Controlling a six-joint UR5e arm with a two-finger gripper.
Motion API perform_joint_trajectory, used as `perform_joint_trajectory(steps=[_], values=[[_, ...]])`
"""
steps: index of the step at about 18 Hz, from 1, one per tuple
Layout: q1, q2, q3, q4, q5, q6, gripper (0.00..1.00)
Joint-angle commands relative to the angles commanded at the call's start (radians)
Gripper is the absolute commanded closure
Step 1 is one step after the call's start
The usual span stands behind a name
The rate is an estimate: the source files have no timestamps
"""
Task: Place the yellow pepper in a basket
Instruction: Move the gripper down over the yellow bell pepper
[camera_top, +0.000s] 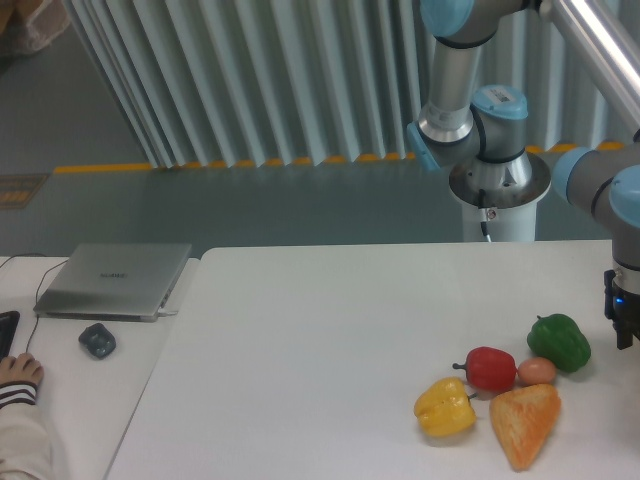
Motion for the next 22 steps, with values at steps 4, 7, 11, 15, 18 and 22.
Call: perform_joint_trajectory(steps=[4,7,11,15,18,22], values=[[0.000,-0.005,0.011,0.000,0.009,-0.014,0.00],[-0.009,-0.011,0.024,0.000,0.000,-0.080,0.00],[-0.052,-0.017,0.043,0.000,-0.005,-0.199,0.00],[-0.078,-0.014,0.060,-0.003,-0.089,-0.327,0.00],[-0.133,-0.006,0.031,-0.002,-0.005,-0.331,0.00],[-0.187,0.008,0.032,-0.002,-0.011,-0.408,0.00]])
